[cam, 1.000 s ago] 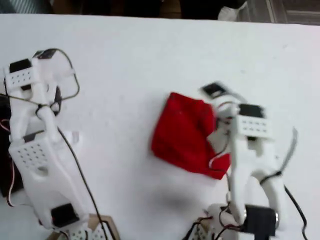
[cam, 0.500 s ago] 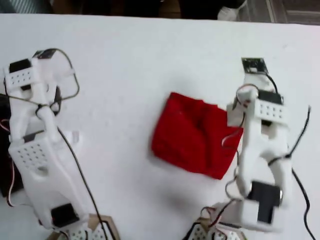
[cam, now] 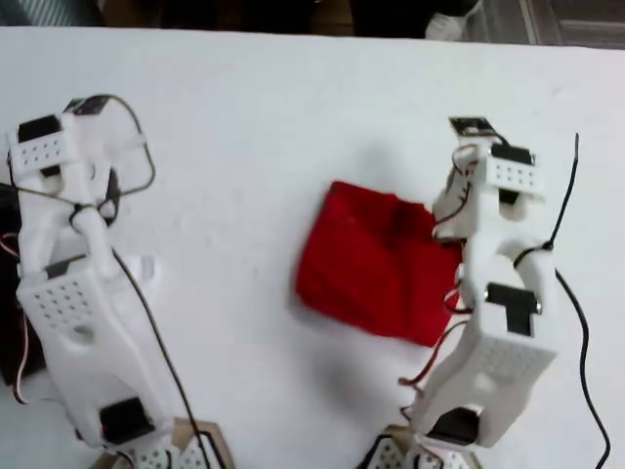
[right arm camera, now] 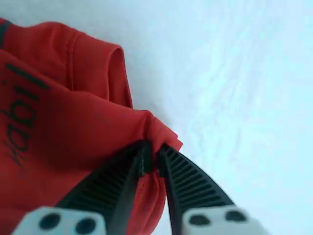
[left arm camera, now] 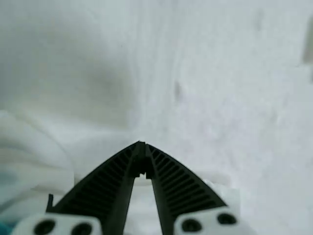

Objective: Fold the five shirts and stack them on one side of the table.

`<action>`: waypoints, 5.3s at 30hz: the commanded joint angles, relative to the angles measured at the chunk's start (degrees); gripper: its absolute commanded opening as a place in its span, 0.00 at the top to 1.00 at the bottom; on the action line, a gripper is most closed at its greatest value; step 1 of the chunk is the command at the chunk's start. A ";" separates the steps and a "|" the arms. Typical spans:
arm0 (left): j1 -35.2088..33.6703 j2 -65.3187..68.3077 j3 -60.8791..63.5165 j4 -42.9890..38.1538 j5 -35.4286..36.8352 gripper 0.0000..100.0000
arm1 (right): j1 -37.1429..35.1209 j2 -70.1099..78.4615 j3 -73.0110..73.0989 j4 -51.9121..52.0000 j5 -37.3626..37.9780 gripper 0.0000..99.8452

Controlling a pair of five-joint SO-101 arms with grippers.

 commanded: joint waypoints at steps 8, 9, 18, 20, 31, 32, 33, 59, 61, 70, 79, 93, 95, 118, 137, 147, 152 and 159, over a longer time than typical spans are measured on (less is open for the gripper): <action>0.26 -0.70 -1.98 -0.79 0.62 0.97 | 1.27 0.31 -12.04 0.84 0.79 0.98; 0.26 -0.70 -1.80 -1.23 0.62 0.97 | 1.10 0.40 -13.27 0.84 0.88 0.98; 0.53 -0.70 -1.80 -1.76 0.70 0.97 | 0.92 0.75 -20.66 0.84 6.95 0.98; 0.53 -0.70 -1.98 -1.76 0.70 0.97 | 0.92 0.75 -20.84 0.40 7.82 0.98; 0.53 -0.79 -1.63 -1.14 3.08 0.97 | -3.91 8.22 -20.92 -6.90 9.32 0.98; 0.53 -0.70 -1.80 -0.62 3.08 0.97 | -4.00 8.84 -21.01 -6.90 9.23 0.98; 0.53 -0.70 -1.89 -0.35 3.08 0.97 | -3.91 9.27 -21.01 -6.90 9.05 0.97; 31.21 -0.53 -18.51 0.79 16.35 0.98 | -1.63 -15.16 -7.21 16.57 0.26 0.98; 34.55 -0.44 -18.42 -1.41 19.34 0.98 | -1.63 -22.64 4.40 9.98 0.09 0.98; 43.87 2.46 -18.95 -10.02 32.26 0.98 | -1.71 -43.56 41.58 -10.86 -0.26 0.98; 50.46 11.34 -18.95 -14.86 35.52 0.98 | -0.66 -43.56 51.43 -18.59 -2.55 0.98; 50.11 8.79 -26.59 -13.27 35.43 0.98 | -0.66 -43.56 51.69 -18.59 -2.55 0.98; 50.37 8.44 -30.37 -12.04 35.52 0.98 | -0.66 -43.56 51.69 -18.59 -2.55 0.98; 44.84 22.59 -32.48 -11.08 26.99 0.97 | -0.84 -43.56 51.69 -18.51 -2.55 0.98; 47.56 18.55 -59.47 12.31 25.41 0.97 | -0.66 -51.74 33.14 -3.65 -3.25 0.98; 49.93 6.33 -38.90 12.31 22.59 0.97 | -0.66 -30.73 10.29 -1.27 -13.01 0.98; 49.49 -7.12 -18.24 11.08 25.14 0.97 | -0.66 -16.92 -5.89 7.34 -16.09 0.98; 49.41 -27.16 15.43 -5.89 31.12 0.97 | -0.92 -6.37 -19.96 14.02 -17.67 0.98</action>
